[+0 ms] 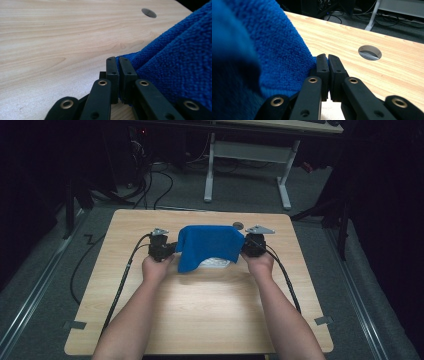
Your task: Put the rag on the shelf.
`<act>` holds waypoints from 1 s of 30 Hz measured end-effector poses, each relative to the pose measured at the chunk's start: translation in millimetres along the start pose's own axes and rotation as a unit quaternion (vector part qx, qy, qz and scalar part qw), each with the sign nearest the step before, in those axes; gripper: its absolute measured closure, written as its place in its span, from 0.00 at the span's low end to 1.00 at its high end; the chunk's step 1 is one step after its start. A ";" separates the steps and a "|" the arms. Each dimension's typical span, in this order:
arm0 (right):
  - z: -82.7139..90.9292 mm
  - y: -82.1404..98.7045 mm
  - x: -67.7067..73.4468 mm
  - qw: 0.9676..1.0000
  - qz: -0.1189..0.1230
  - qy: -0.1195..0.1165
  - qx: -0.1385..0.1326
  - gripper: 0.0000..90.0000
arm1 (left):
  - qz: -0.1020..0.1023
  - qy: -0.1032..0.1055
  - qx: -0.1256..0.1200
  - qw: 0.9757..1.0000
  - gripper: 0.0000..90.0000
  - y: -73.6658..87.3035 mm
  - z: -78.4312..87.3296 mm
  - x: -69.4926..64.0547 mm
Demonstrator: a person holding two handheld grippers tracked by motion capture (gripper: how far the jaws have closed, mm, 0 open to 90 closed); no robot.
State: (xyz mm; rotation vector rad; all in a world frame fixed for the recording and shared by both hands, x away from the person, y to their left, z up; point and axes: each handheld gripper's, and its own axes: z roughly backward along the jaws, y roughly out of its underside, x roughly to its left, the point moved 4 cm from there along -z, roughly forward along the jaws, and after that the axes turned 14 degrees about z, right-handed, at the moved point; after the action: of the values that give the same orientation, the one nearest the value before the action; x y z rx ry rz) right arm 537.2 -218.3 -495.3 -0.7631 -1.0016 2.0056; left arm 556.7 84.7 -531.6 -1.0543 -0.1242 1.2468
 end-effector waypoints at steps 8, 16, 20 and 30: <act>-3.4 10.5 0.6 1.000 -0.007 -0.001 0.004 0.98 | 0.004 0.011 0.009 1.000 0.96 3.2 -3.5 -1.3; -4.3 15.8 -1.4 1.000 -0.014 0.002 0.009 0.98 | 0.006 0.011 -0.006 1.000 0.84 -1.8 2.3 -2.6; -3.7 15.4 -1.4 1.000 -0.015 0.002 0.007 0.95 | 0.006 0.001 -0.019 1.000 0.73 -6.1 9.0 -0.5; 10.3 1.8 -11.8 1.000 -0.018 0.020 -0.011 0.78 | -0.020 -0.035 -0.046 0.998 0.63 -16.7 30.5 1.3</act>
State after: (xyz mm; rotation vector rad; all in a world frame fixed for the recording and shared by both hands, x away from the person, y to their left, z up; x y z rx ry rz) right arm 534.9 -232.9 -489.5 -0.7880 -1.0087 1.9436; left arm 550.7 104.5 -503.6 -1.0823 -0.2587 1.2519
